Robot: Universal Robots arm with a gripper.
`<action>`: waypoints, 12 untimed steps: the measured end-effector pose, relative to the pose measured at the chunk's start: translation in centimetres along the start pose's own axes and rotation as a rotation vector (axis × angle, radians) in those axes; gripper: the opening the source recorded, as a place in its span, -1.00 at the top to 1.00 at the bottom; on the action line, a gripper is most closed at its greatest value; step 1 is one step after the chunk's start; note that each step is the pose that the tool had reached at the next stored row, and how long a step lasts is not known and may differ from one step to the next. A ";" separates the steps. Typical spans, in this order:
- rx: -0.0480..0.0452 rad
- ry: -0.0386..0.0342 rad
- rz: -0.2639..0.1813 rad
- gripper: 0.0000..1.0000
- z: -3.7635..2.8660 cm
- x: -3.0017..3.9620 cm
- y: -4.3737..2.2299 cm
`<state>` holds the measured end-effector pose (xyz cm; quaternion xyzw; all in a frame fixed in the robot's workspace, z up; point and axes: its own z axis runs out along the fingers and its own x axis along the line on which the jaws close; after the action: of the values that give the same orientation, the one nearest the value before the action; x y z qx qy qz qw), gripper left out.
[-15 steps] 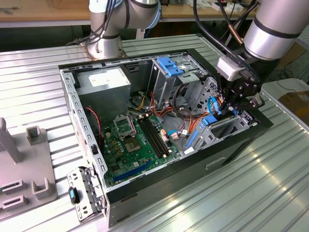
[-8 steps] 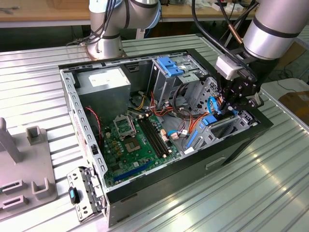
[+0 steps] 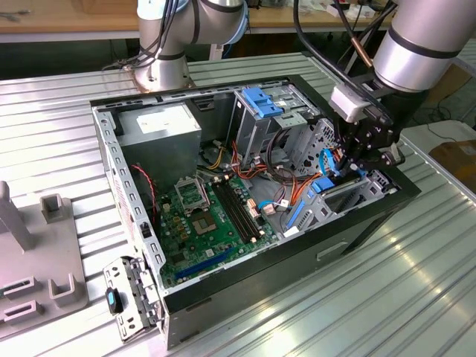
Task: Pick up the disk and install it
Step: 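Insert the first disk wire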
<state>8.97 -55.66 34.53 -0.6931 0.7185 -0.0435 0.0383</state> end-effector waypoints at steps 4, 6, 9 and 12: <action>0.0000 0.0009 0.006 0.67 0.07 0.01 0.03; -0.0001 0.0012 0.009 0.67 0.13 0.01 0.06; -0.0001 0.0014 0.013 0.67 0.18 0.01 0.10; 0.0000 0.0011 0.012 0.67 0.12 -0.04 0.11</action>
<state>8.88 -55.62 34.39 -0.6886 0.7229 -0.0436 0.0382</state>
